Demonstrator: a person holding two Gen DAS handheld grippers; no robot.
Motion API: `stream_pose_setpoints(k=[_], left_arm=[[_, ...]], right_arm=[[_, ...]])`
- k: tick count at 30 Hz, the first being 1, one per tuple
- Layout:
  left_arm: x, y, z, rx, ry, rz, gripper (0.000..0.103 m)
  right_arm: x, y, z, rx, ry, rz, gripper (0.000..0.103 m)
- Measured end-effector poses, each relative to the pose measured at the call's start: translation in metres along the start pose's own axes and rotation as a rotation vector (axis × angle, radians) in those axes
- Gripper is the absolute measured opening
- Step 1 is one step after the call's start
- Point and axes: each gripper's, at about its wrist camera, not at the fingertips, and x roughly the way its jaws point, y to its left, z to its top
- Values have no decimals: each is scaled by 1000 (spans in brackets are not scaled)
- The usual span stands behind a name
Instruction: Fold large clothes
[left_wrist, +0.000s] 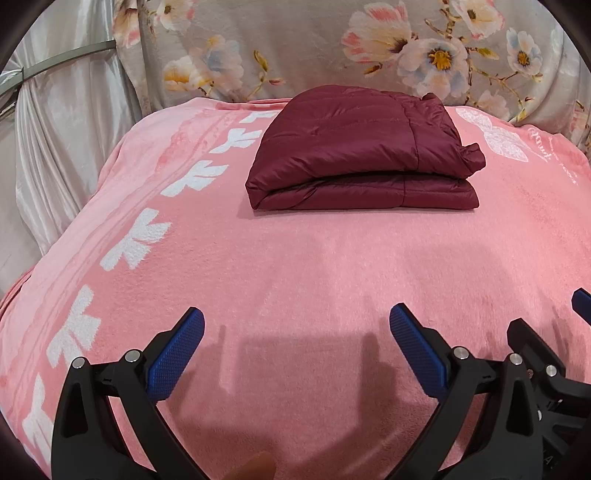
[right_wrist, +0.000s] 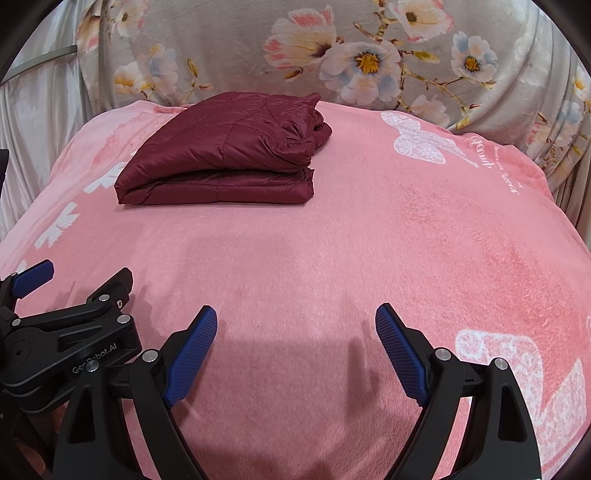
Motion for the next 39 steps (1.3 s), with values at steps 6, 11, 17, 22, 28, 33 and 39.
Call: stream_pose_setpoints(k=[6,11,17,22,28,33,39], left_arm=[[0,0,0,1,0,-1,98],[0,1,0,2,-1,-1,98],[0,1,0,2,-2,0,98],[0,1,0,4,-1,0,98],[0,1,0,4,-2,0,98],[0,0,0,4,-2,0,98],[0,0,0,4,-3,1,98]], right_arm=[[0,-1,0,-2,1,3,86],[0,-1,0,-3,-1,3,86],[0,-2,0,-4,-1,4,86],[0,-2,0,-5,-1,4,86],[-1,-3,1,-5,-1,4,86],[-1,-3,1,-5,-1,3,86],[-1,-3,1,-6,-2,4,86]])
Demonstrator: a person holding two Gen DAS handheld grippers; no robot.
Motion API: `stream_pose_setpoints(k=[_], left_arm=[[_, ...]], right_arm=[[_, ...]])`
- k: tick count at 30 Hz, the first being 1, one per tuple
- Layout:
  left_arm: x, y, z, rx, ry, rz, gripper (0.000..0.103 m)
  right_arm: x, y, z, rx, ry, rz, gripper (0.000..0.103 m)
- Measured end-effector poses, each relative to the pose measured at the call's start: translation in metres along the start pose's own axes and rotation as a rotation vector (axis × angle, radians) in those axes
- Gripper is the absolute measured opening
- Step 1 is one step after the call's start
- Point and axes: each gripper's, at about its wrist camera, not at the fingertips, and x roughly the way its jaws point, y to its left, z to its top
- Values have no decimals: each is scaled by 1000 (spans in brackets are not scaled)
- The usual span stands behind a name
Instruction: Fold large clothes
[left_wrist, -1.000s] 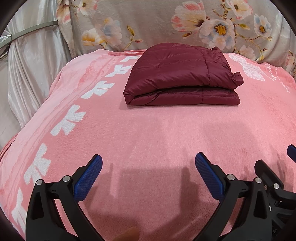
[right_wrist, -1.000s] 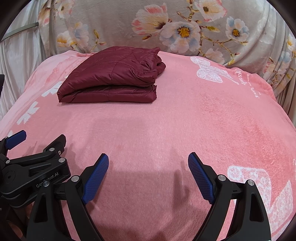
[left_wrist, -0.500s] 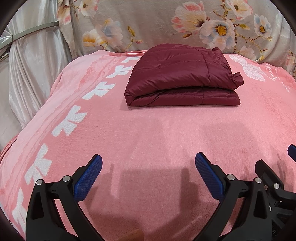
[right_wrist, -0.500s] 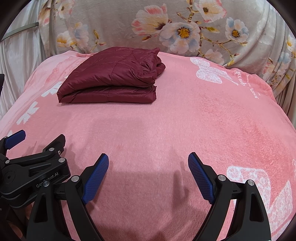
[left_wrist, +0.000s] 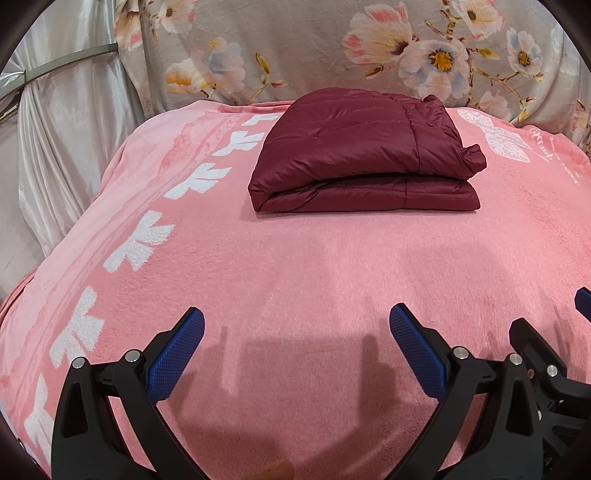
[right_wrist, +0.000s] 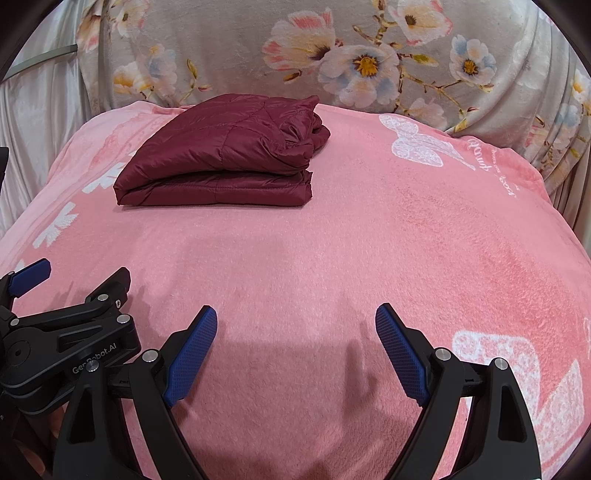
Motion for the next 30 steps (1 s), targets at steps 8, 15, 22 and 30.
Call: stream_pose_setpoints(k=[8,15,22,30], left_arm=[[0,1,0,0,-3,0,98],[-1,1,1,0,-4,1,98],[-1,1,1,0,-4,3,98],[-1,0,1,0,-4,3,97]], right_arm=[[0,-1,0,-1,-2,1,86],[-1,-2,2,0,-4,0,86],[0,-3,2,-1,-4,-1,86],[-1,-3,2,-1,-5,-1,86]])
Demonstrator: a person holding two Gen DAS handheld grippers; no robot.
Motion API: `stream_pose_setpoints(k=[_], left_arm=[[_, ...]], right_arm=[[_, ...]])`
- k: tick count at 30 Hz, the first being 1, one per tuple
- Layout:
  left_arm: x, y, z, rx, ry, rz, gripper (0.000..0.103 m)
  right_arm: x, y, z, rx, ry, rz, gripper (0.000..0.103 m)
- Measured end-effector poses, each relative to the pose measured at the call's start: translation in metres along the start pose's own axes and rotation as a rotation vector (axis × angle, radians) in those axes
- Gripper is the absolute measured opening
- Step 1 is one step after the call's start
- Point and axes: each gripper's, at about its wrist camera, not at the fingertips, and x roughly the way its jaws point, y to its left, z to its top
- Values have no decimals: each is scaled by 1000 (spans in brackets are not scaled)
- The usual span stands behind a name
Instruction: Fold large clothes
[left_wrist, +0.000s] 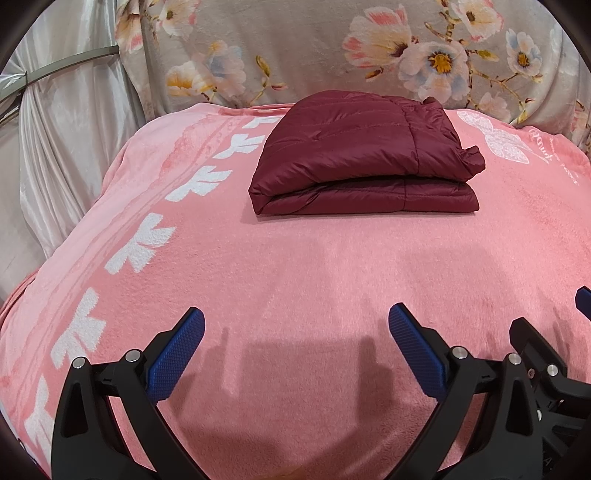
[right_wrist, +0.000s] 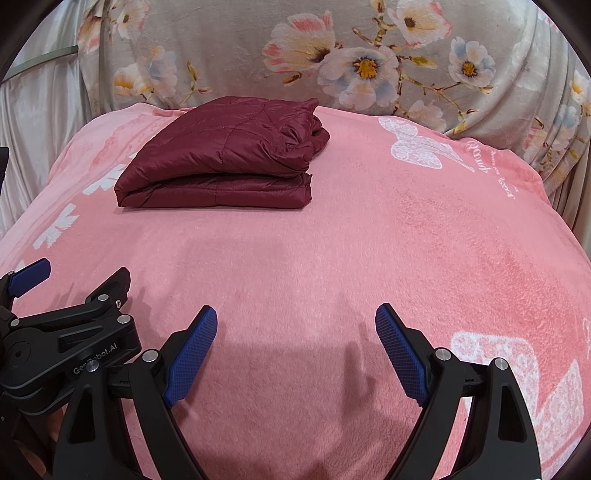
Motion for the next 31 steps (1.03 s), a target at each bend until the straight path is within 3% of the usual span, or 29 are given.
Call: stream_pose_setpoints(k=[31], left_arm=[[-2,1,3,4,-8,0,94]], right_arm=[[0,0,0,-3,-4,-4,86]])
